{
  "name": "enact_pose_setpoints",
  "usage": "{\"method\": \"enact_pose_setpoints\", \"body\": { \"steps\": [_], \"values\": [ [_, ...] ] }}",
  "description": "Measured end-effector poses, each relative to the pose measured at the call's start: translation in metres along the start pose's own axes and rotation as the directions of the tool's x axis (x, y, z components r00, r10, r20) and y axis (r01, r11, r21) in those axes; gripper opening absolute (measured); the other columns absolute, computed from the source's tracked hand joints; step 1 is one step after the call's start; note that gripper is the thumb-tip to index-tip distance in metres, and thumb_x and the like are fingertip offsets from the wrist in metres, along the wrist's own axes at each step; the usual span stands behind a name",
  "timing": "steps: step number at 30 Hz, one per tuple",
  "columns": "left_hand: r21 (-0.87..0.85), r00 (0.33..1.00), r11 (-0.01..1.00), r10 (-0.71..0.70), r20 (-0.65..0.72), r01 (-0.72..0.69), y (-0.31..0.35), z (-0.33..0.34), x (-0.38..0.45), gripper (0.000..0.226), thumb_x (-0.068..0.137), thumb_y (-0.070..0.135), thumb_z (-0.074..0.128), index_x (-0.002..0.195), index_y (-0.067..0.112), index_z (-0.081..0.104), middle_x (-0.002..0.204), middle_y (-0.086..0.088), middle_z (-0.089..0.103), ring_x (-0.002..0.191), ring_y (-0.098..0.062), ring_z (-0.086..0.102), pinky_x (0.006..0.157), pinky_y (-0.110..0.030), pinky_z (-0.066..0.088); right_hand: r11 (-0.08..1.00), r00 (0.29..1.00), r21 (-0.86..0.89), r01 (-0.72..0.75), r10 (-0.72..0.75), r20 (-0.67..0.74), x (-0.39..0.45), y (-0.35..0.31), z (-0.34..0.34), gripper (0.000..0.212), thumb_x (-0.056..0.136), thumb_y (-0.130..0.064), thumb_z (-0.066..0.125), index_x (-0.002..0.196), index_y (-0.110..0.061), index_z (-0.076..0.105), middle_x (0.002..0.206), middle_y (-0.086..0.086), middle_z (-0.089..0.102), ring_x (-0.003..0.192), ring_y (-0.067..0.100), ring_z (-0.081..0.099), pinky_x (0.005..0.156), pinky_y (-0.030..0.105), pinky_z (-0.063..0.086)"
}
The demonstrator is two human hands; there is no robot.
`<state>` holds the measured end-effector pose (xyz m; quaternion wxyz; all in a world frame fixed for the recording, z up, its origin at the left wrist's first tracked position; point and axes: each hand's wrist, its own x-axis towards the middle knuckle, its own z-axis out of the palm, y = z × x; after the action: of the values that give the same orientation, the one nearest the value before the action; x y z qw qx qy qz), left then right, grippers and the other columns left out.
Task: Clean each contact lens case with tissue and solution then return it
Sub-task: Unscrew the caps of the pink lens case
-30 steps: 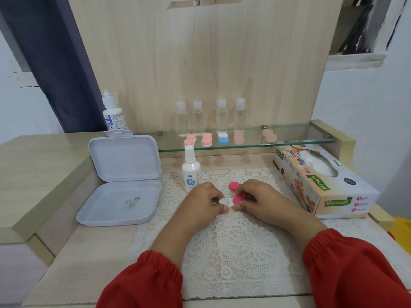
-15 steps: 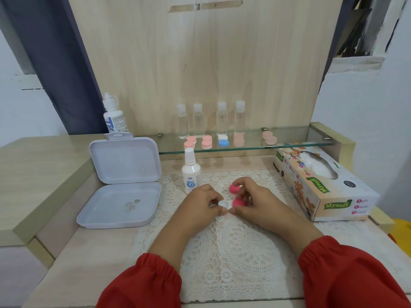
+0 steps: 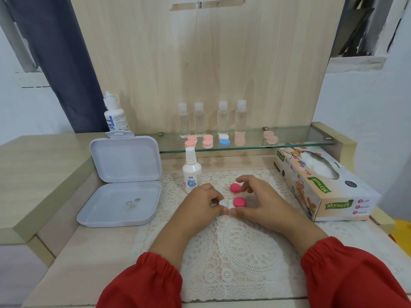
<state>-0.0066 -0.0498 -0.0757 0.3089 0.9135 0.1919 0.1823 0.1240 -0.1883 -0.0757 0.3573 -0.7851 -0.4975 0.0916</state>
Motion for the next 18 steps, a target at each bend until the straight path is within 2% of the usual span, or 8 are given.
{"method": "enact_pose_setpoints", "body": {
  "steps": [2,4,6,8,10,14,16,18],
  "values": [
    [-0.003,1.0,1.0,0.0,0.0,0.0,0.0002,-0.0001,-0.0004,0.02,0.08,0.026,0.073,0.098,0.017,0.071,0.093,0.011,0.053,0.083,-0.002,0.05,0.076,-0.02,0.041,0.999,0.999,-0.041,-0.026,0.025,-0.02,0.0012,-0.0003,-0.0007,0.061,0.072,-0.046,0.077,0.122,-0.038,0.042,0.1,-0.018,0.052,0.103,0.003,0.046,0.088,0.027,0.041],
    [-0.016,1.0,1.0,0.001,0.005,0.0,0.0003,-0.0005,-0.0008,0.018,0.08,0.025,0.074,0.096,0.018,0.071,0.091,0.011,0.053,0.081,-0.001,0.049,0.075,-0.019,0.04,1.0,1.0,-0.031,-0.003,0.002,-0.03,0.0009,0.0017,0.0013,0.047,0.08,-0.033,0.072,0.118,-0.037,0.044,0.095,-0.017,0.056,0.103,0.006,0.048,0.09,0.03,0.043],
    [-0.016,1.0,1.0,0.002,0.011,-0.002,0.0002,-0.0005,-0.0008,0.017,0.08,0.025,0.074,0.095,0.018,0.071,0.091,0.011,0.053,0.08,-0.001,0.049,0.075,-0.019,0.04,1.0,1.0,-0.019,0.025,-0.025,-0.007,-0.0011,0.0025,0.0029,0.047,0.081,-0.024,0.066,0.121,-0.036,0.045,0.102,-0.021,0.056,0.11,0.006,0.048,0.098,0.035,0.041],
    [-0.013,1.0,1.0,0.002,0.01,-0.001,0.0004,-0.0006,-0.0008,0.017,0.08,0.025,0.074,0.096,0.018,0.07,0.092,0.011,0.053,0.081,-0.002,0.05,0.075,-0.019,0.04,0.999,1.0,-0.048,0.025,-0.025,0.009,-0.0013,0.0006,0.0022,0.062,0.076,-0.034,0.072,0.129,-0.037,0.039,0.11,-0.024,0.051,0.114,0.005,0.045,0.102,0.035,0.037],
    [-0.01,1.0,1.0,-0.002,0.007,0.002,0.0008,-0.0007,-0.001,0.018,0.08,0.026,0.073,0.097,0.017,0.07,0.093,0.01,0.053,0.082,-0.003,0.05,0.075,-0.019,0.041,0.998,1.0,-0.055,-0.028,0.028,-0.009,0.0002,-0.0027,0.0003,0.075,0.071,-0.048,0.077,0.133,-0.035,0.037,0.107,-0.02,0.05,0.108,0.006,0.045,0.099,0.034,0.038],
    [-0.022,1.0,1.0,-0.007,0.009,0.007,0.0015,-0.0008,-0.001,0.016,0.08,0.025,0.074,0.095,0.019,0.071,0.09,0.011,0.052,0.081,-0.001,0.05,0.075,-0.019,0.04,0.998,0.999,-0.06,0.005,-0.008,-0.04,0.0004,0.0017,0.0026,0.051,0.082,-0.034,0.07,0.123,-0.038,0.04,0.095,-0.02,0.055,0.103,0.004,0.047,0.099,0.04,0.04],
    [-0.026,1.0,1.0,-0.009,0.013,0.01,0.0017,-0.0009,-0.0008,0.017,0.08,0.025,0.074,0.096,0.019,0.071,0.091,0.011,0.052,0.081,-0.001,0.05,0.076,-0.019,0.04,0.998,1.0,-0.054,0.026,-0.027,-0.013,-0.0015,0.0012,0.0025,0.056,0.081,-0.033,0.068,0.127,-0.041,0.036,0.101,-0.028,0.051,0.11,0.005,0.045,0.103,0.04,0.037],
    [-0.016,1.0,1.0,-0.006,0.014,0.006,0.002,-0.001,-0.0009,0.017,0.081,0.025,0.073,0.096,0.019,0.07,0.091,0.011,0.052,0.081,-0.001,0.049,0.076,-0.019,0.04,0.998,1.0,-0.061,0.004,-0.004,0.002,-0.0016,-0.0023,0.0005,0.074,0.075,-0.044,0.074,0.135,-0.039,0.031,0.107,-0.028,0.046,0.111,0.006,0.044,0.104,0.035,0.034]
  ]
}}
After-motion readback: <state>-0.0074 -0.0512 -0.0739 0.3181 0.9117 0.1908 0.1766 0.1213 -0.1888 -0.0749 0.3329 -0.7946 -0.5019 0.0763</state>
